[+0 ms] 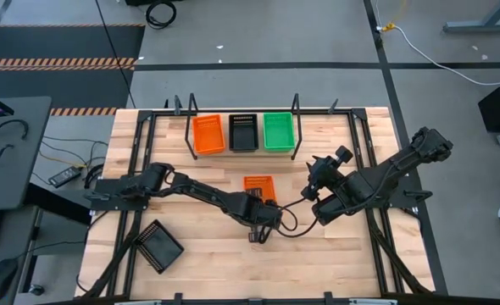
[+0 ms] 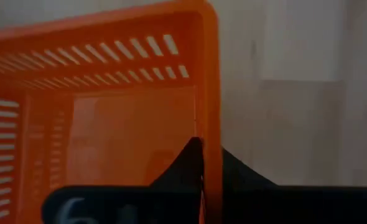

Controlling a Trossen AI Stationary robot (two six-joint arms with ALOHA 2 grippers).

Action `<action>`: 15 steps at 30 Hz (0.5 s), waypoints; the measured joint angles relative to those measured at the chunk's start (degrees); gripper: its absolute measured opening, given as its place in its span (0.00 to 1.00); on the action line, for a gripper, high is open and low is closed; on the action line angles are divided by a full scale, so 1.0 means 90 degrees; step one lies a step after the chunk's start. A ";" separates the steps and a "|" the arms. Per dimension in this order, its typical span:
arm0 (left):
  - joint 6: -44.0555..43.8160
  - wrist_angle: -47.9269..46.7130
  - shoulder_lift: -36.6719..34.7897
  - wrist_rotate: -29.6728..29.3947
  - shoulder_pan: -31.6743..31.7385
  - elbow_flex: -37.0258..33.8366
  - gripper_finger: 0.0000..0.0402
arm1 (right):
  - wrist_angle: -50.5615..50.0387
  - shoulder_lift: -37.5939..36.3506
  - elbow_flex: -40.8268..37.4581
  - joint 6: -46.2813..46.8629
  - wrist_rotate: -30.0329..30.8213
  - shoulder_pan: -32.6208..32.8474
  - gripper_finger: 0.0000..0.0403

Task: Stack baskets on shelf by color
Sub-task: Stack the orange bin on top of the orange bin on the shelf

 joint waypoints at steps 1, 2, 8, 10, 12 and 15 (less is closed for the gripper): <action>0.0115 -0.0182 -0.0065 -0.0049 -0.0019 0.0124 0.01 | 0.0009 0.0000 0.0000 -0.0001 -0.0002 0.0002 0.31; 0.0208 -0.0395 -0.0119 -0.0096 -0.0038 0.0263 0.01 | 0.0022 0.0000 0.0000 0.0001 -0.0010 0.0002 0.31; 0.0580 -0.1360 -0.0609 -0.0390 0.0155 0.0635 0.01 | 0.0057 0.0000 0.0001 -0.0002 -0.0027 0.0004 0.31; 0.0620 -0.1555 -0.0876 -0.0448 0.0292 0.0635 0.00 | 0.0091 0.0000 0.0002 0.0004 -0.0028 0.0004 0.31; 0.0635 -0.1578 -0.1183 -0.0466 0.0455 0.0576 0.00 | 0.0122 0.0000 0.0002 0.0002 -0.0063 0.0002 0.31; 0.0785 -0.1360 -0.1653 -0.0440 0.0709 0.0239 0.00 | 0.0126 0.0002 0.0002 -0.0010 -0.0230 0.0006 0.31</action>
